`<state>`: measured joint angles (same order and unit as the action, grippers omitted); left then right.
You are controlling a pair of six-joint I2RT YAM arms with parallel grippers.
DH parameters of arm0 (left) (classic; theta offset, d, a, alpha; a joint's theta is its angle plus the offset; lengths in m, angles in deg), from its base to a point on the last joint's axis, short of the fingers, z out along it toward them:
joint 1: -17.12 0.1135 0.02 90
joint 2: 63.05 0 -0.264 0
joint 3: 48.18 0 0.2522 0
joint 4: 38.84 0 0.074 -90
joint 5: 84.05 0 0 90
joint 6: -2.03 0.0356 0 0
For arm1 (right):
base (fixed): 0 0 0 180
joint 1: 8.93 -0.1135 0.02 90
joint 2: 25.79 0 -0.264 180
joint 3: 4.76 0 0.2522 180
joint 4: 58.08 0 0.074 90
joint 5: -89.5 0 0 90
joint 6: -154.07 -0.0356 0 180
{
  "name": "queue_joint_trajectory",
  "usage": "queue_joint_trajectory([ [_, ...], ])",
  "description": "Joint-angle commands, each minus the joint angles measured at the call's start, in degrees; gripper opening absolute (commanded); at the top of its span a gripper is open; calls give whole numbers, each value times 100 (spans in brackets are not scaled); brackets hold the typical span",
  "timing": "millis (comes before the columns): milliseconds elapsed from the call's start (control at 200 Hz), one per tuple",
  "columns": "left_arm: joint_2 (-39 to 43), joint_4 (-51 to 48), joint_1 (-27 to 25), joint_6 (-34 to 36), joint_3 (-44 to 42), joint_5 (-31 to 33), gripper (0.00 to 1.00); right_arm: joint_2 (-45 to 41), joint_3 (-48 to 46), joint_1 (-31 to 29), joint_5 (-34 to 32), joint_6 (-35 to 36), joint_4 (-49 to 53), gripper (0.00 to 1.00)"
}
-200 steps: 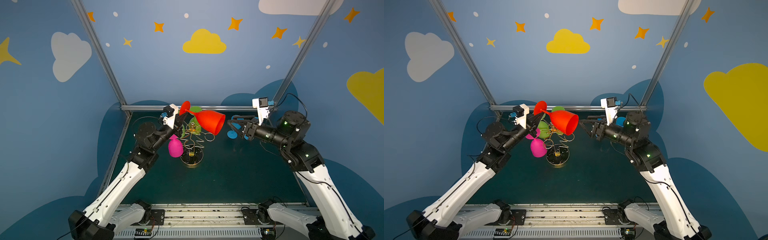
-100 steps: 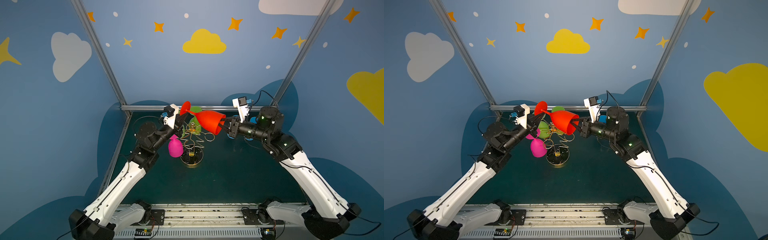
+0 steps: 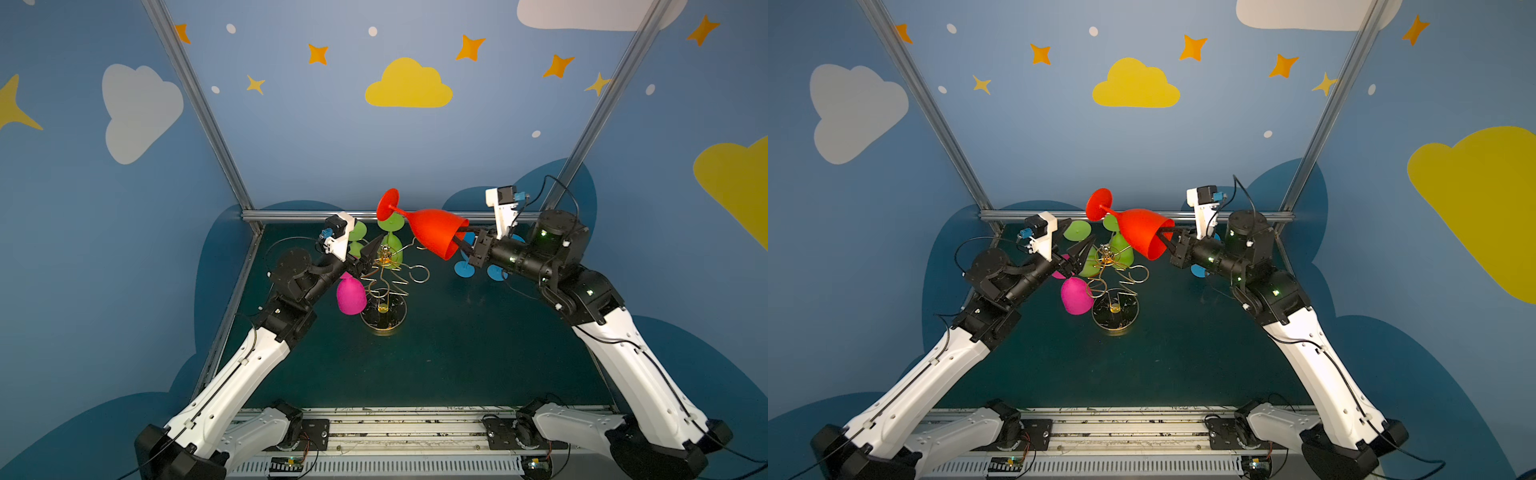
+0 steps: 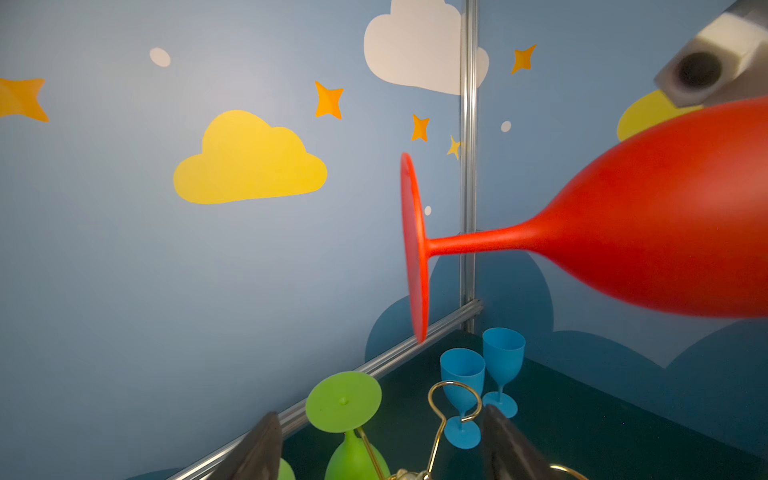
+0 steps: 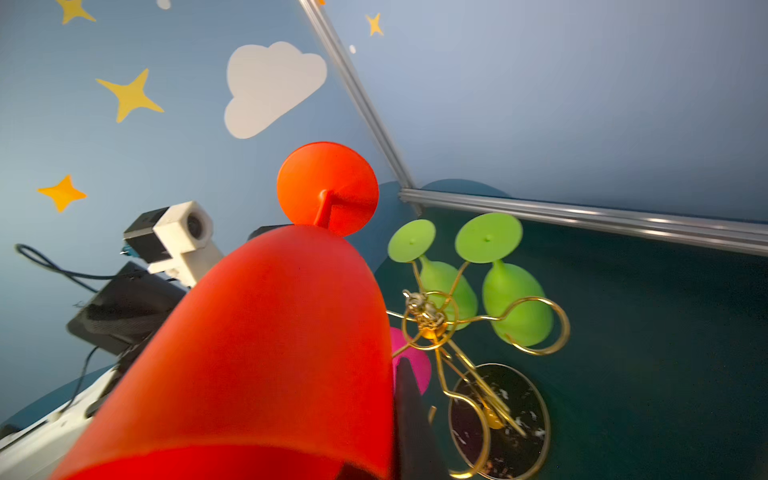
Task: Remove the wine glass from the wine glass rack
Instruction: 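Pull the red glass away with the right gripper while the left gripper releases, then lower the red glass upright beside the blue glasses and open the right gripper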
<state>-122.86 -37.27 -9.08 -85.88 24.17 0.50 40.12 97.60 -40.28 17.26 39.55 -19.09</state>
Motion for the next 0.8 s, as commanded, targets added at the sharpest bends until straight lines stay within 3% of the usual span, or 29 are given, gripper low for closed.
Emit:
queue_joint_trajectory([
  [0,235,-146,78,-48,8,495,83,-430,443,141,-859,552,856,0],
  [315,678,-863,782,-1109,54,705,93,-423,1414,364,-2720,1433,3750,0],
  [546,1034,-1480,1213,-1658,-25,931,94,352,1602,516,-2786,1672,4893,0],
  [681,1168,-2361,1550,-2075,149,1260,94,925,1466,534,-2852,1817,4911,0],
  [791,1341,-2855,1913,-2582,153,1155,94,1412,1321,551,-2842,1928,4689,0],
])
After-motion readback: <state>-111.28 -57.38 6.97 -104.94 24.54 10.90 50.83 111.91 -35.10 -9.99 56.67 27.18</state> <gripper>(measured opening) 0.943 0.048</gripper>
